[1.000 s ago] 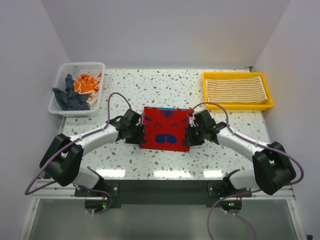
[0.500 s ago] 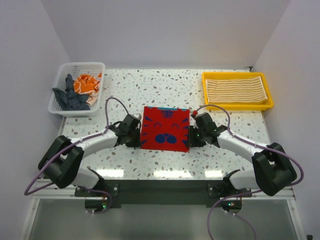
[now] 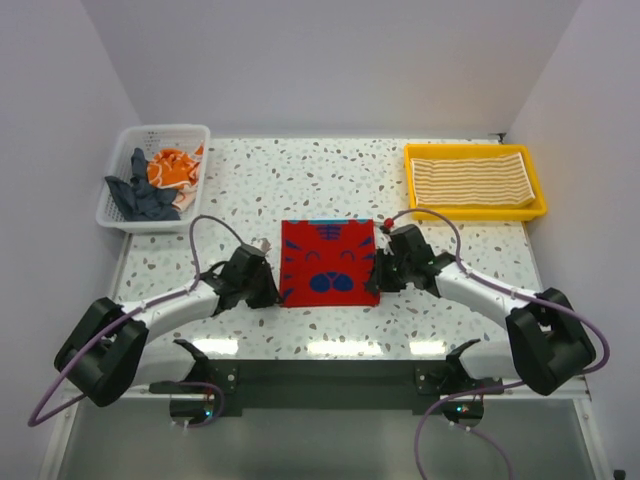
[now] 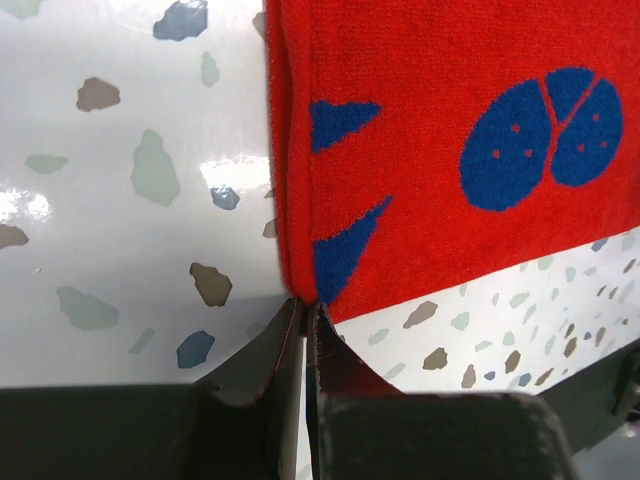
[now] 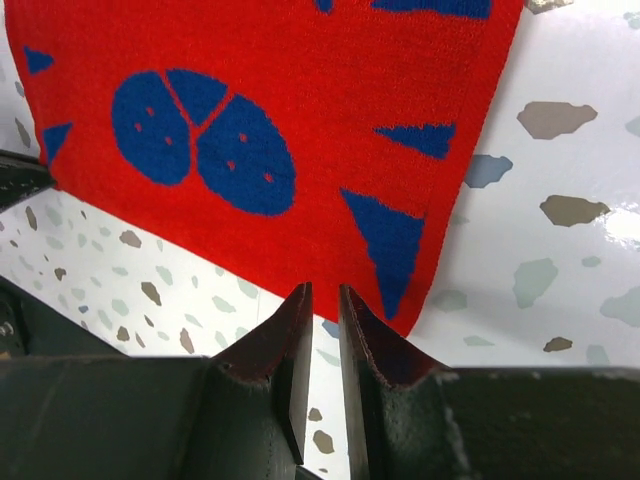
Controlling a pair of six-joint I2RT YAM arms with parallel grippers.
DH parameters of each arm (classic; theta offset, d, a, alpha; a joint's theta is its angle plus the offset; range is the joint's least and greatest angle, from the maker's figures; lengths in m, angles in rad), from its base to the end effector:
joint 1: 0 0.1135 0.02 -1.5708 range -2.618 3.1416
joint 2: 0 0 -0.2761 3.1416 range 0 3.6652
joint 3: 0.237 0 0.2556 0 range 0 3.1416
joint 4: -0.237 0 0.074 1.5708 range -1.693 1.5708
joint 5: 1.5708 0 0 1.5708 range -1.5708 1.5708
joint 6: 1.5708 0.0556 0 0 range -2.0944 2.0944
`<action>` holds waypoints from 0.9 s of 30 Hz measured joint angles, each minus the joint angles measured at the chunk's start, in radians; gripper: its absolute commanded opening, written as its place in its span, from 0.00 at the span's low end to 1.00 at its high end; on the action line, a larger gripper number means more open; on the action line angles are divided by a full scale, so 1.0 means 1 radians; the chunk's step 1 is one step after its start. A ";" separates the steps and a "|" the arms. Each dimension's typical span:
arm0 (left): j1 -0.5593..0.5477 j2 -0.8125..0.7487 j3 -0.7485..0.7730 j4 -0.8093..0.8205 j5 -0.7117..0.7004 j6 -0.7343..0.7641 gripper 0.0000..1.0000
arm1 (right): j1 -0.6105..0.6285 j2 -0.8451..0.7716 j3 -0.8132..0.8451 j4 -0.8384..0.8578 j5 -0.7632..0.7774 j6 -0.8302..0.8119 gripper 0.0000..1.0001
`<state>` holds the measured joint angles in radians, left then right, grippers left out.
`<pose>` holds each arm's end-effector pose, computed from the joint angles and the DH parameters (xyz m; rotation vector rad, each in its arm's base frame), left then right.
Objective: Fold and stack the towels
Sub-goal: Fold the towel
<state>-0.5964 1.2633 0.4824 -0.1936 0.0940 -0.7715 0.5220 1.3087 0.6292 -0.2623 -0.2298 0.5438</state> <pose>0.1855 -0.1323 0.1374 -0.1950 2.6636 -0.6159 0.2146 0.1380 0.1671 -0.0700 2.6285 0.6954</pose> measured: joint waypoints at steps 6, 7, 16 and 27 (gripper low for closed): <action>0.061 -0.059 -0.070 0.040 0.065 -0.050 0.00 | 0.002 0.045 -0.046 0.044 0.001 0.020 0.21; 0.067 -0.067 -0.076 0.039 0.069 -0.056 0.00 | 0.002 0.055 -0.060 0.046 0.000 0.026 0.21; 0.074 -0.116 -0.086 -0.027 0.076 -0.075 0.13 | 0.005 0.005 -0.071 0.014 0.020 0.031 0.28; 0.074 -0.228 0.073 -0.258 0.003 -0.020 0.70 | 0.005 0.003 0.219 -0.142 0.089 -0.065 0.29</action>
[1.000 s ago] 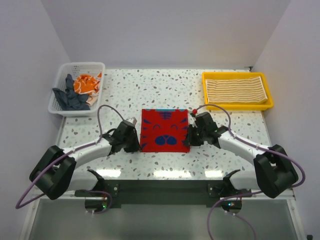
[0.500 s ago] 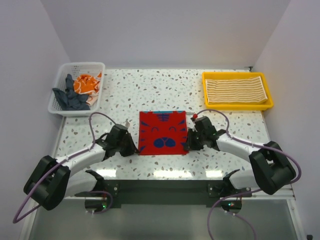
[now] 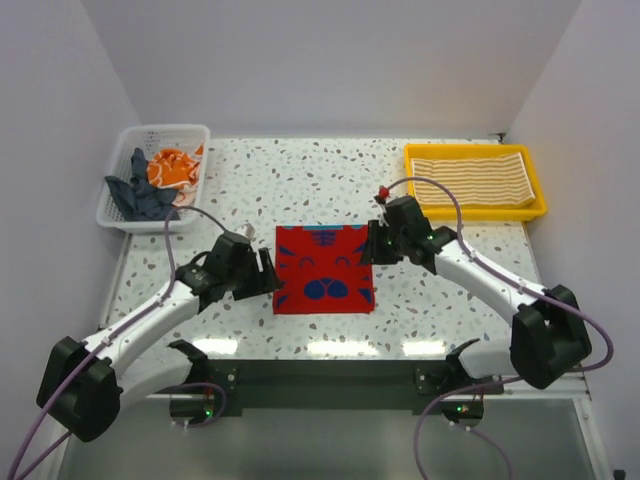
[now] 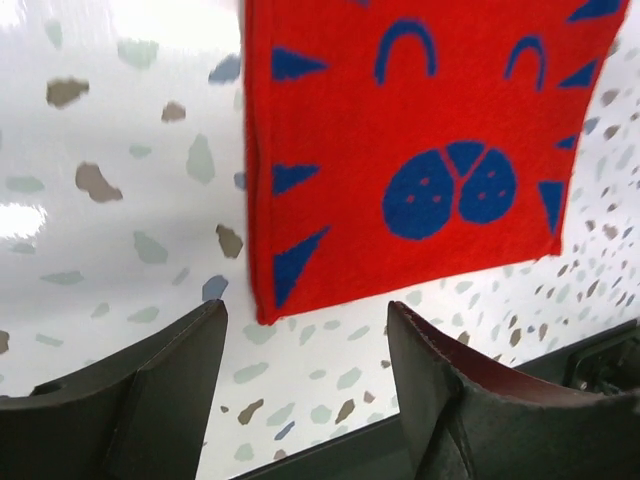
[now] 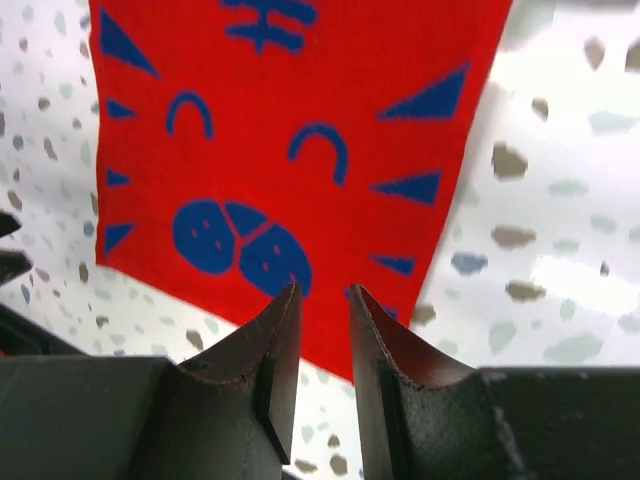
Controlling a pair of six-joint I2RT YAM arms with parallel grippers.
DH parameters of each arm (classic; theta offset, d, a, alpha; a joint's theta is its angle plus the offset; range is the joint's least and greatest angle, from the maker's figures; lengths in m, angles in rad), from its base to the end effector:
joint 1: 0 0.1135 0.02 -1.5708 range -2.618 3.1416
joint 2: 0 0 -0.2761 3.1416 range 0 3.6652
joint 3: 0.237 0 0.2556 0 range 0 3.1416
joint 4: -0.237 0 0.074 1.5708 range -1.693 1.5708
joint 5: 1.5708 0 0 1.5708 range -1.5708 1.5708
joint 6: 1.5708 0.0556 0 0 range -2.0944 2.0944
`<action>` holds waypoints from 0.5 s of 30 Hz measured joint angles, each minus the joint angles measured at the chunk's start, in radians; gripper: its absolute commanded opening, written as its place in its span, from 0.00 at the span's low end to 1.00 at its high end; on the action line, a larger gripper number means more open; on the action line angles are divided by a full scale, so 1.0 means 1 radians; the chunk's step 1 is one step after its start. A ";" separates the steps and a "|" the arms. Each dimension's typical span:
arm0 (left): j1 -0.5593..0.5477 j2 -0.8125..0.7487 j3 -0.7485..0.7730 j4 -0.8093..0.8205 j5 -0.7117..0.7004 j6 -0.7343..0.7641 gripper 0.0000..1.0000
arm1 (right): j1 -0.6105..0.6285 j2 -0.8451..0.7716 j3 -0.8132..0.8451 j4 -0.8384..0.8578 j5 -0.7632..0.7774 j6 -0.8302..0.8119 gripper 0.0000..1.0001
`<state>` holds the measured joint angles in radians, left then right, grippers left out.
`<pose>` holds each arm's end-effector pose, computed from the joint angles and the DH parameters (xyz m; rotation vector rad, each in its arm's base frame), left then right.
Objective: Fold and stack the towels
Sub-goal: Fold the towel
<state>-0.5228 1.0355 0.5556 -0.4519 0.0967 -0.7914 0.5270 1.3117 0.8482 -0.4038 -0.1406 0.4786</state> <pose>0.1744 -0.1067 0.1857 -0.3095 2.6042 -0.6304 0.2397 0.1485 0.2246 -0.1263 2.5221 0.6022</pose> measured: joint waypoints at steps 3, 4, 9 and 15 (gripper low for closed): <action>0.001 0.011 0.082 -0.028 -0.035 0.030 0.63 | -0.004 0.090 0.085 0.023 0.016 -0.016 0.25; 0.002 0.025 0.108 -0.031 -0.043 0.042 0.61 | -0.007 0.127 0.109 0.031 0.019 -0.022 0.24; 0.018 0.264 0.303 0.027 -0.066 0.134 0.55 | -0.026 0.315 0.233 0.077 0.024 -0.045 0.22; 0.081 0.576 0.473 0.140 -0.073 0.231 0.51 | -0.060 0.498 0.351 0.134 0.027 -0.054 0.21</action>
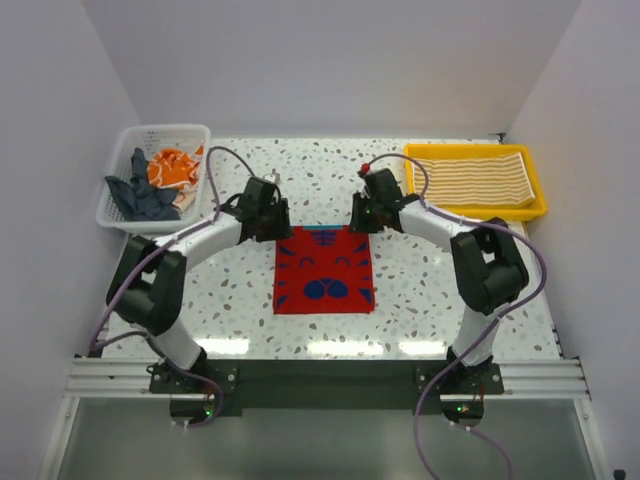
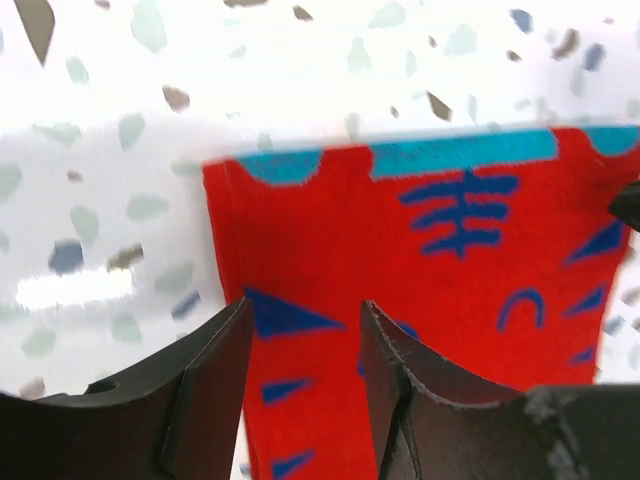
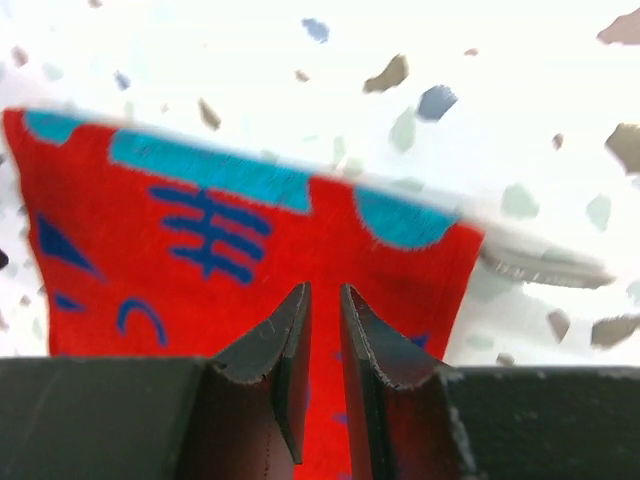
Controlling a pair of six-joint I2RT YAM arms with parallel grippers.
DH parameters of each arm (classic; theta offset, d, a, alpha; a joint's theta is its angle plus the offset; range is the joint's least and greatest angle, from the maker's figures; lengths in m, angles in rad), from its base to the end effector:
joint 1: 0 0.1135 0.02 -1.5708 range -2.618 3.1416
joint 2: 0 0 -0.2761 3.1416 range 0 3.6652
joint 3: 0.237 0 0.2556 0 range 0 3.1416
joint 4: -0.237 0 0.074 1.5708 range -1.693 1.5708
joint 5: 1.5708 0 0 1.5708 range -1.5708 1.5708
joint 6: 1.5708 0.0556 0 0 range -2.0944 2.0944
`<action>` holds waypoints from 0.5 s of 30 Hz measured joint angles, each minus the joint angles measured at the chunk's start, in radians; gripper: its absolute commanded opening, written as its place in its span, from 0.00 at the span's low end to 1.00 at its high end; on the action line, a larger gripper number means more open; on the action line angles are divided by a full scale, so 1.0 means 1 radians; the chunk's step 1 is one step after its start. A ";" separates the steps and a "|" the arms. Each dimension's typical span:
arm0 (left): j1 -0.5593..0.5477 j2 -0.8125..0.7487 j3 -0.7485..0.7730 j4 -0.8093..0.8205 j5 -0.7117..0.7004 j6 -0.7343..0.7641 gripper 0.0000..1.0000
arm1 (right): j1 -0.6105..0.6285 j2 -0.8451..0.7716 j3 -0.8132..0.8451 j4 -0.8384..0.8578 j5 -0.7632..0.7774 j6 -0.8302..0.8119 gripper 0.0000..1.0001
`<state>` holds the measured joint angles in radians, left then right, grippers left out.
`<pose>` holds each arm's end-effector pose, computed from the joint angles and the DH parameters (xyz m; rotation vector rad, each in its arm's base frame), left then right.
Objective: Fold and stack the towels
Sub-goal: Fold the towel
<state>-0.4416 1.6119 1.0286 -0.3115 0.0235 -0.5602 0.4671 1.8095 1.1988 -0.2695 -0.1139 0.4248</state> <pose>0.3184 -0.1520 0.2015 -0.1391 2.5185 -0.4518 0.3593 0.1883 0.1888 -0.1048 2.5150 0.5199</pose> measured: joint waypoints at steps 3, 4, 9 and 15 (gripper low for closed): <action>0.024 0.122 0.058 0.033 -0.002 0.037 0.51 | -0.027 0.066 0.015 0.035 -0.002 0.001 0.21; 0.029 0.157 0.071 0.041 -0.002 0.049 0.50 | -0.038 0.084 0.016 0.042 -0.005 0.001 0.21; 0.041 0.218 0.089 0.052 -0.003 0.075 0.58 | -0.090 0.132 0.024 0.065 -0.029 -0.009 0.22; 0.042 0.187 0.121 0.004 -0.024 0.168 0.86 | -0.102 0.132 0.072 -0.016 -0.048 -0.150 0.39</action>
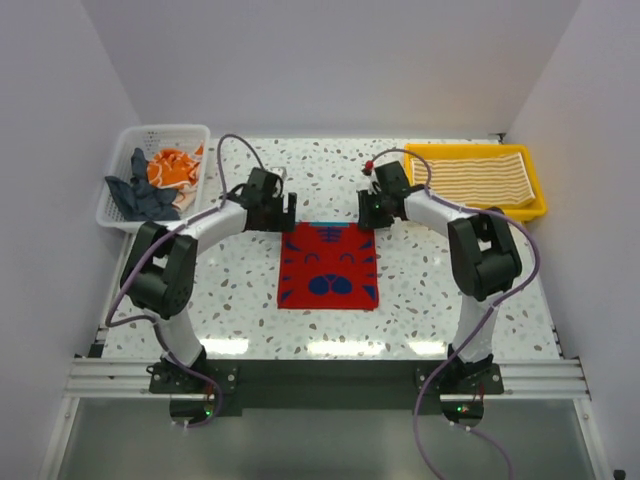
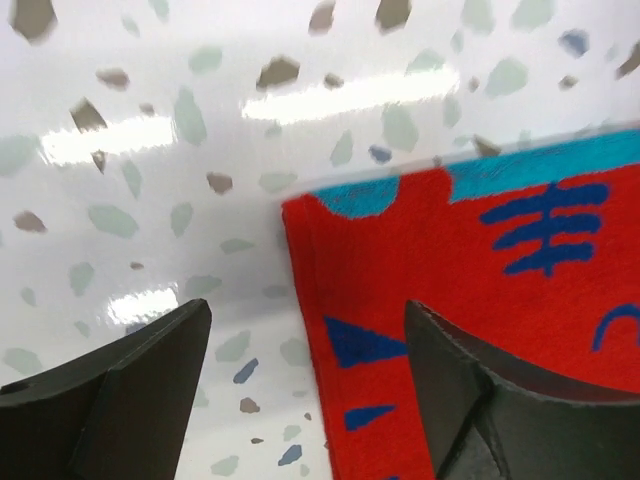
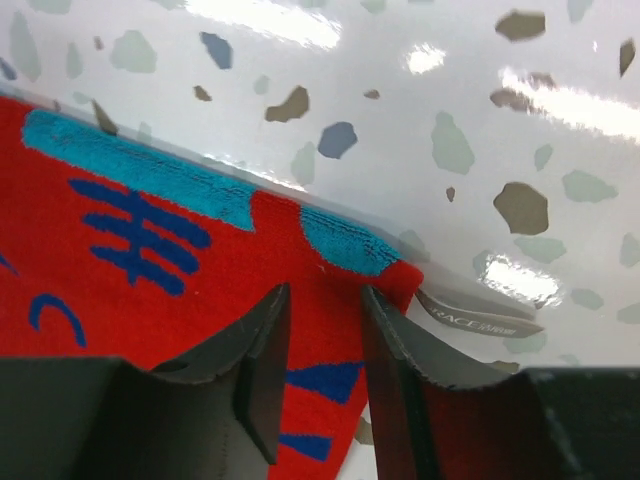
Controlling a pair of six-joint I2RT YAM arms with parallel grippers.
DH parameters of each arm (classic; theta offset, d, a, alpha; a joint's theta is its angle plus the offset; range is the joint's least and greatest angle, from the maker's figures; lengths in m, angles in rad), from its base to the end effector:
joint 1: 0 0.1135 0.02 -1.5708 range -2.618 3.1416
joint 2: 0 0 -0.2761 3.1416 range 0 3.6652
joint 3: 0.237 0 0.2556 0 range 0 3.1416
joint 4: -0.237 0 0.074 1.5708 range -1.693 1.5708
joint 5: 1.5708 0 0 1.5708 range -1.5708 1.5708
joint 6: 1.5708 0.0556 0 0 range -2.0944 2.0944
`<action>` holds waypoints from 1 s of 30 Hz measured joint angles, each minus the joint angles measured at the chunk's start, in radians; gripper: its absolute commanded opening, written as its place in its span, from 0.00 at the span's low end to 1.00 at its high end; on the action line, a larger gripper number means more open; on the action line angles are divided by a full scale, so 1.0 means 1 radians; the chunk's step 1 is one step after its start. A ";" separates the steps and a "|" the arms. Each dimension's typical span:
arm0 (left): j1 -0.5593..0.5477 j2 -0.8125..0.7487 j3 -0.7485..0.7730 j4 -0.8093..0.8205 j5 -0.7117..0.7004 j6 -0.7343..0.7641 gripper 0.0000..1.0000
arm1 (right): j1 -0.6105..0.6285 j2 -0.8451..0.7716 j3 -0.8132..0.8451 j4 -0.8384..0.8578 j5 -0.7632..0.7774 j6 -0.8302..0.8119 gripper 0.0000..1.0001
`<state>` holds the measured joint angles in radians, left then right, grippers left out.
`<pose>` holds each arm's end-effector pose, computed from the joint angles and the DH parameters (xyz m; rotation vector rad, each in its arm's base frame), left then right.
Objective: Fold and stack the towels
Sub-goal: Fold the towel
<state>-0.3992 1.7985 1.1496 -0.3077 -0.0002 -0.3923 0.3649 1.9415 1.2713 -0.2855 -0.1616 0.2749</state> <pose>0.3605 -0.1521 0.1742 0.0088 2.5571 -0.3124 0.3951 0.1605 0.1583 -0.1816 2.5647 0.4543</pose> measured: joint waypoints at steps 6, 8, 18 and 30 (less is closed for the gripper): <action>0.016 -0.003 0.188 -0.035 0.021 0.233 1.00 | -0.018 0.000 0.193 -0.180 -0.061 -0.255 0.45; 0.024 0.016 0.244 -0.045 0.059 0.312 1.00 | -0.036 0.004 0.253 -0.233 -0.081 -0.332 0.45; 0.032 0.227 0.375 -0.198 0.271 0.683 0.92 | -0.074 0.237 0.552 -0.524 -0.174 -0.626 0.45; 0.033 0.335 0.462 -0.280 0.361 0.782 0.82 | -0.071 0.357 0.637 -0.659 -0.246 -0.730 0.40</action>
<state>-0.3664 2.1334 1.6112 -0.5880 0.3611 0.3901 0.2943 2.2982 1.9083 -0.9443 -0.4080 -0.4549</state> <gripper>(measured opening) 0.835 0.411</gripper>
